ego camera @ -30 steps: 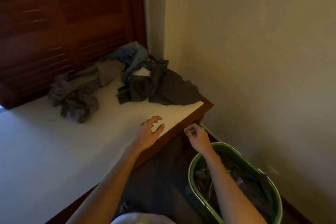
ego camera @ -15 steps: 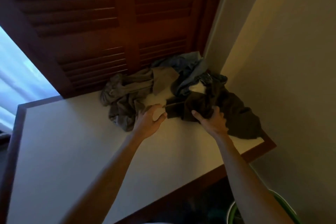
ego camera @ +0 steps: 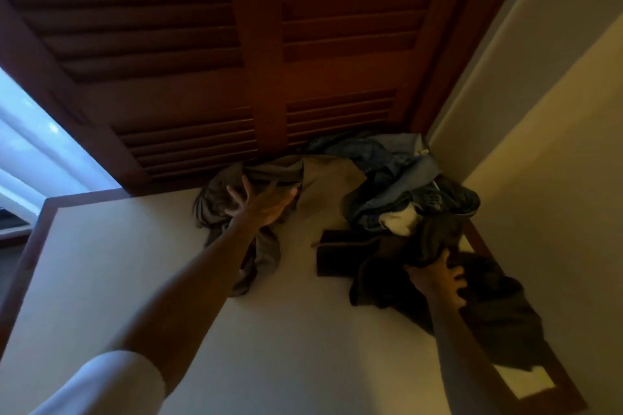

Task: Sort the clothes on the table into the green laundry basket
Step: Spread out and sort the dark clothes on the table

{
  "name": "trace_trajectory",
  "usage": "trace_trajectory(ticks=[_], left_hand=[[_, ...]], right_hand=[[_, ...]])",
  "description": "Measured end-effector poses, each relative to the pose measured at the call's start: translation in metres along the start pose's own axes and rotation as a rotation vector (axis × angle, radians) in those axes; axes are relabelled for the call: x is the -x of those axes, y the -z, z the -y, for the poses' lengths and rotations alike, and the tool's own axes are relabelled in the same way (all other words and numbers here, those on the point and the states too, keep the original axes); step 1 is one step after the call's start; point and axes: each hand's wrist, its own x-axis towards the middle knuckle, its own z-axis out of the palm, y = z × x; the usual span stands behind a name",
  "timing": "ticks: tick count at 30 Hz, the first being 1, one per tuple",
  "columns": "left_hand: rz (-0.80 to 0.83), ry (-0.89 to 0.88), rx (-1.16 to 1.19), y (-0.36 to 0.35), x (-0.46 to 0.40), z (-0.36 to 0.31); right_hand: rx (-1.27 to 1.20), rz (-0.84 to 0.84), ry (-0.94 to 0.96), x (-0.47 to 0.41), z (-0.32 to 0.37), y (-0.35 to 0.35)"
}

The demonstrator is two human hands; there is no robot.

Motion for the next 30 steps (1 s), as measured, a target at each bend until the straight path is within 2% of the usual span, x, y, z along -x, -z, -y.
trace_trajectory(ticks=[2, 5, 9, 14, 21, 24, 26, 28, 29, 30], left_hand=[[0.093, -0.056, -0.059, -0.008, -0.012, -0.005], [0.131, -0.103, -0.108, -0.027, -0.01, -0.014], [0.193, -0.101, -0.134, -0.083, -0.046, 0.041], [0.213, -0.119, -0.158, -0.055, 0.069, 0.047], [0.244, -0.077, -0.053, -0.041, 0.164, 0.13], [0.218, -0.027, 0.022, -0.016, 0.181, 0.155], [-0.043, -0.138, 0.06, -0.005, 0.185, 0.165], [-0.27, -0.176, 0.077, -0.001, 0.181, 0.17], [-0.308, -0.151, 0.077, 0.0, 0.181, 0.167], [-0.272, -0.09, 0.09, -0.001, 0.18, 0.164]], right_hand=[[0.053, -0.028, 0.073, 0.007, 0.014, -0.018], [0.103, -0.03, 0.174, 0.025, 0.031, -0.051], [0.178, 0.008, 0.267, 0.056, 0.049, -0.09], [0.372, 0.031, 0.446, 0.091, 0.041, -0.115], [0.743, 0.158, 0.838, 0.123, 0.005, -0.125], [0.65, 0.25, 0.857, 0.123, 0.01, -0.101], [0.468, 0.272, 0.808, 0.127, 0.012, -0.081], [0.195, 0.254, 0.679, 0.136, 0.008, -0.066], [0.066, 0.226, 0.596, 0.14, 0.003, -0.064], [-0.03, 0.199, 0.505, 0.144, -0.001, -0.066]])
